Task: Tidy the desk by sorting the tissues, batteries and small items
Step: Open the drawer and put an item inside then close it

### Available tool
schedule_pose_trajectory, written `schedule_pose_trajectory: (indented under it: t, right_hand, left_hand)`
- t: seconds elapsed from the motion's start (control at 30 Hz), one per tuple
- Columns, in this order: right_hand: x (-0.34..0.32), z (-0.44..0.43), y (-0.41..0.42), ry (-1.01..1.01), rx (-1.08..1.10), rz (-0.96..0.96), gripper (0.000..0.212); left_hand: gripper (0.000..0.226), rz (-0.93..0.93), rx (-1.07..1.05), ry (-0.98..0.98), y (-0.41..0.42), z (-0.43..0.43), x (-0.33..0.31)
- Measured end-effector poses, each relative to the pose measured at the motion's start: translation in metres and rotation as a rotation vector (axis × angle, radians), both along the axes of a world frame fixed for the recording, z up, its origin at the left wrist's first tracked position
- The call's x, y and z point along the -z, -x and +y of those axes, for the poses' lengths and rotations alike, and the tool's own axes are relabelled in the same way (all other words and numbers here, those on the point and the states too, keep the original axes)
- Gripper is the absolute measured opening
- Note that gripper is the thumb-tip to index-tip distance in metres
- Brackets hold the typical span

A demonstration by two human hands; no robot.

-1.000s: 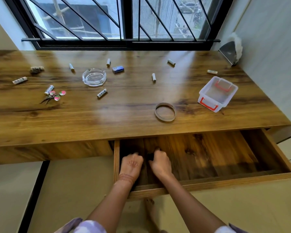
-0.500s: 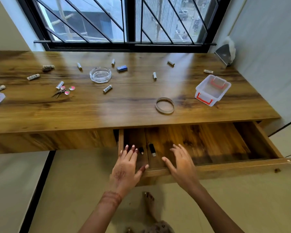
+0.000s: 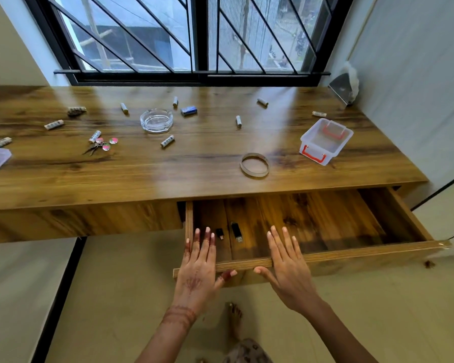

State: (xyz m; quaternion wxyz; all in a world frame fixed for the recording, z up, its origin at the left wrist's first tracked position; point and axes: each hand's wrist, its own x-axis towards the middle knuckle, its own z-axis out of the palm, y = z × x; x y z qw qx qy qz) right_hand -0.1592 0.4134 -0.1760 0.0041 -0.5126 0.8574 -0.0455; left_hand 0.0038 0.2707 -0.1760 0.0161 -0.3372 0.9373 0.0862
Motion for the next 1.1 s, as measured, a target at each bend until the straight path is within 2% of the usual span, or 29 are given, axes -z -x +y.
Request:
schedule_pose_trajectory:
  t: [0.37,0.53,0.73,0.8,0.93,1.1]
  right_hand:
    - [0.002,-0.037,0.023,0.029,0.022,0.066,0.081]
    - [0.003,-0.064,0.043,-0.025,0.024,0.101,0.08]
    - [-0.001,-0.096,0.07,-0.07,-0.026,0.151,0.084]
    - [0.0,-0.103,0.075,-0.034,-0.048,0.183,0.085]
    - [0.007,-0.108,0.076,0.097,-0.067,0.21,0.09]
    - [0.013,-0.114,0.076,0.31,-0.074,0.302,0.062]
  left_hand:
    - [0.089,0.021,-0.018,0.102,0.024,-0.034,-0.001]
    - [0.095,0.019,-0.031,0.093,0.044,-0.062,-0.002]
    - [0.1,0.023,0.006,0.19,0.067,-0.094,-0.011]
    - [0.095,0.076,0.031,0.202,0.073,-0.098,-0.016]
    - [0.093,0.069,0.069,0.273,0.084,-0.107,-0.016]
    - [0.09,0.165,0.067,0.332,0.091,-0.108,-0.01]
